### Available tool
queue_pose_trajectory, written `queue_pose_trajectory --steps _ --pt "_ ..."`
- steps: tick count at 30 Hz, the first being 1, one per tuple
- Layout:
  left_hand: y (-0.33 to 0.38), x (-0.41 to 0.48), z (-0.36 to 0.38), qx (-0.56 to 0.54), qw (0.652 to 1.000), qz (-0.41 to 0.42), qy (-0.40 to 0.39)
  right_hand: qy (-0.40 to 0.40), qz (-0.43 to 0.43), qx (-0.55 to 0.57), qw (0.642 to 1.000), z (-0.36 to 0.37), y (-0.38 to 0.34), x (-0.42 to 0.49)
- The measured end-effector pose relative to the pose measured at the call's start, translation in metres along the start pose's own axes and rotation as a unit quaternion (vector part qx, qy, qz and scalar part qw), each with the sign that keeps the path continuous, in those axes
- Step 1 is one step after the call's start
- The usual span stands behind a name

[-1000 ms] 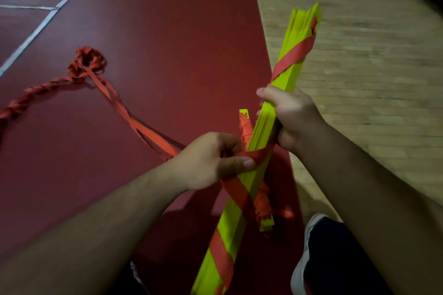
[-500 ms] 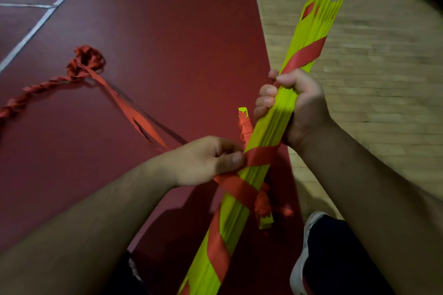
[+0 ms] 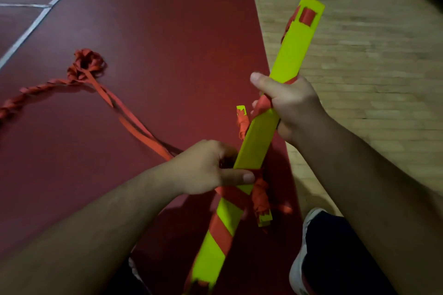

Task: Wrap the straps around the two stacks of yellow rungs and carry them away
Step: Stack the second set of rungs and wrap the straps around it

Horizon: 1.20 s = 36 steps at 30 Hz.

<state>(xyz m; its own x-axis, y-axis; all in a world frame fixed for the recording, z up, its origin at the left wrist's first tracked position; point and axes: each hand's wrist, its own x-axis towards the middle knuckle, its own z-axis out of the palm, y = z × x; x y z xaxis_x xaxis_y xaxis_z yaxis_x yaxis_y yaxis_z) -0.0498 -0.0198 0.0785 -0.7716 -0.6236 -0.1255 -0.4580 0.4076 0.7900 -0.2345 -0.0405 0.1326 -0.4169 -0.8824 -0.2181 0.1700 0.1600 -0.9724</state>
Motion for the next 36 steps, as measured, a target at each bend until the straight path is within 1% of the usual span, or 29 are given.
queue_pose_trajectory --steps 2,4,6,9,11,13,15,16,18,19,20,21,24,26,29,31,34,36 --pt "0.003 0.000 -0.002 -0.047 0.998 0.009 -0.035 -0.002 0.034 0.017 0.999 0.000 -0.002 0.000" --pt "0.002 0.000 -0.006 -0.116 0.992 0.011 -0.054 -0.026 0.068 0.070 0.995 -0.002 -0.007 -0.001" --pt "0.001 -0.001 -0.008 -0.174 0.980 0.011 -0.092 -0.042 0.090 0.117 0.988 -0.005 -0.013 -0.002" --pt "0.007 -0.003 -0.009 -0.216 0.964 -0.002 -0.154 -0.056 0.102 0.165 0.979 -0.010 -0.019 -0.006" --pt "0.011 -0.004 -0.007 -0.265 0.950 -0.006 -0.166 -0.072 0.109 0.194 0.972 -0.010 -0.022 -0.008" --pt "0.012 -0.004 -0.004 -0.297 0.943 -0.006 -0.148 -0.079 0.117 0.212 0.967 -0.010 -0.023 -0.008" --pt "0.012 -0.003 -0.002 -0.283 0.953 -0.018 -0.105 -0.076 0.118 0.197 0.970 -0.008 -0.024 -0.005" --pt "0.012 -0.002 0.000 -0.262 0.962 -0.028 -0.069 -0.067 0.102 0.155 0.980 -0.007 -0.023 -0.003" --pt "0.007 0.002 0.002 -0.183 0.981 -0.063 0.013 -0.052 0.052 0.062 0.995 -0.003 -0.017 -0.001" --pt "0.004 0.004 0.002 -0.132 0.988 -0.076 0.036 -0.054 0.035 0.041 0.997 -0.001 -0.012 -0.001" --pt "0.002 0.004 0.002 -0.098 0.991 -0.082 0.036 -0.058 0.029 0.031 0.997 0.001 -0.006 -0.002" --pt "0.000 0.004 0.002 -0.085 0.993 -0.074 0.016 -0.062 0.027 0.024 0.997 0.003 -0.003 -0.004" --pt "0.005 -0.001 -0.004 -0.119 0.990 -0.035 -0.070 -0.049 0.040 0.031 0.998 0.005 -0.002 -0.006" --pt "0.007 -0.003 -0.010 -0.139 0.985 -0.017 -0.097 -0.042 0.056 0.057 0.996 0.003 -0.008 -0.005" --pt "0.004 -0.003 -0.015 -0.137 0.987 -0.028 -0.085 -0.029 0.065 0.083 0.994 -0.001 -0.016 -0.004" --pt "-0.002 -0.005 -0.018 -0.108 0.992 -0.044 -0.052 -0.029 0.070 0.105 0.992 -0.004 -0.020 -0.004" --pt "-0.012 -0.008 -0.021 -0.059 0.998 -0.023 -0.015 -0.047 0.072 0.109 0.990 -0.010 -0.023 -0.004" --pt "-0.014 -0.010 -0.024 -0.080 0.997 -0.018 -0.013 -0.044 0.076 0.106 0.990 -0.013 -0.025 -0.003"
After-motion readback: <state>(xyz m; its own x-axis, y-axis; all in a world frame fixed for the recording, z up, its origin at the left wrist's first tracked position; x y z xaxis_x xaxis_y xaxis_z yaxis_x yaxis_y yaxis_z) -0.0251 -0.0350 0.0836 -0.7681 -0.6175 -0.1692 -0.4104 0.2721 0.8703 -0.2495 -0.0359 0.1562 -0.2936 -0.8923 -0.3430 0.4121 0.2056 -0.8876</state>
